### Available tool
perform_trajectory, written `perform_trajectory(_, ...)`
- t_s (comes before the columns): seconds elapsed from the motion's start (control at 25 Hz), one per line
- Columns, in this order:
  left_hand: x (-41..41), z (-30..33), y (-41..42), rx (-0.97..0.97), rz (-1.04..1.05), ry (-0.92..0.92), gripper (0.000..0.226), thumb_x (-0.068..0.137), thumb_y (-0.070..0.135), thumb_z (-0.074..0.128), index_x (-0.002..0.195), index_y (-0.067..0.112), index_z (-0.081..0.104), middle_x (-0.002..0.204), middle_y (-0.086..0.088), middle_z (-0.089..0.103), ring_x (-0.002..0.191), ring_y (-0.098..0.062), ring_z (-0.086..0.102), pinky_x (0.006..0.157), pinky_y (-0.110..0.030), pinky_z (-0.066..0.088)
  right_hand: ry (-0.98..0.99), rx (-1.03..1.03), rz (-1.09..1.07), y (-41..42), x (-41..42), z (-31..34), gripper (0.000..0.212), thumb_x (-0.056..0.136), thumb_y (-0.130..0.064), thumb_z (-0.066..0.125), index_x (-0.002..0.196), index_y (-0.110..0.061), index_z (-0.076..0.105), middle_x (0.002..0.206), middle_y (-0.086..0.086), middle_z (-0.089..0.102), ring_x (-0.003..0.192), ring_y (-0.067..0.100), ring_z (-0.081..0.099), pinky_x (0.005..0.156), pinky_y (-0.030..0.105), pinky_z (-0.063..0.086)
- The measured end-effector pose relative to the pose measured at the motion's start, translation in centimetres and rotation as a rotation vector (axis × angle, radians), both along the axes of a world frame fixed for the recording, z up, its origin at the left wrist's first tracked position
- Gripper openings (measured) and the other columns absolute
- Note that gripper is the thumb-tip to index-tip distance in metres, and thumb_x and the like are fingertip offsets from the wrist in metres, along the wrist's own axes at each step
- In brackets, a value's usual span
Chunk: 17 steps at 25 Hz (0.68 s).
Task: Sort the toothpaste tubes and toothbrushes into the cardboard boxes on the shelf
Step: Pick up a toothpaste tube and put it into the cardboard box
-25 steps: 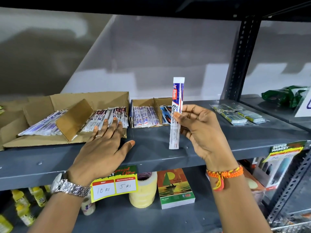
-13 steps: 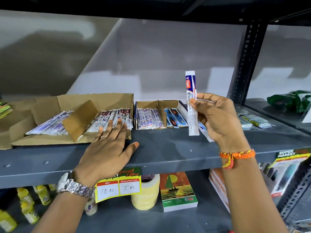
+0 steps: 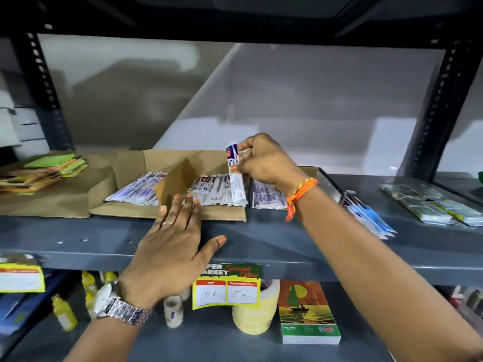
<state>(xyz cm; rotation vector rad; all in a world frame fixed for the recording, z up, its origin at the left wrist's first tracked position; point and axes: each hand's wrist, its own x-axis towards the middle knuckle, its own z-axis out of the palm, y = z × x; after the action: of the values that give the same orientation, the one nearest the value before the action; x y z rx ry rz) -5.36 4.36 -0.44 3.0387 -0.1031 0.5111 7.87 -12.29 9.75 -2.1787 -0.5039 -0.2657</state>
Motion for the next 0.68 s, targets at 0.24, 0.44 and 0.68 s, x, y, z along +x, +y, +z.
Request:
perform_trajectory(0.24, -1.9, -0.5, 3.0, 0.043, 0.033, -0.133, 0.093, 0.085, 0.074, -0.001, 0.154, 0.013, -0.015, 0.159, -0.005, -0.031, 0.143, -0.018, -0.035, 0.121, -0.039, -0.01, -0.029, -0.34, -0.034, 7.3, 1.8, -0.4, 0.016, 0.083, -0.005, 0.067, 0.099, -0.003, 0.069, 0.092, 0.011, 0.069, 0.082, 0.027, 0.066, 0.05, 0.024, 0.043)
perform_trajectory(0.44, -1.8, -0.4, 5.6, -0.011, 0.134, -0.127, 0.097, 0.085, 0.075, 0.005, 0.15, 0.009, -0.024, 0.16, -0.011, -0.028, 0.146, -0.022, -0.029, 0.119, -0.036, -0.013, -0.018, -0.375, -0.029, 9.7, 2.5, -2.4, 0.012, 0.084, -0.007, 0.075, 0.08, -0.007, 0.063, 0.072, 0.004, 0.06, 0.076, 0.024, 0.065, 0.047, 0.021, 0.038)
perform_trajectory(0.68, 0.4, 0.0, 6.6, -0.041, 0.159, 0.047, 0.108, 0.074, 0.08, 0.001, 0.154, 0.008, -0.009, 0.164, -0.012, -0.016, 0.149, -0.024, -0.02, 0.12, -0.038, -0.01, -0.112, -0.456, -0.035, 10.5, 2.4, -3.7, 0.03, 0.079, -0.015, 0.084, 0.085, -0.013, 0.054, 0.091, 0.008, 0.061, 0.08, 0.024, 0.057, 0.045, 0.018, 0.031)
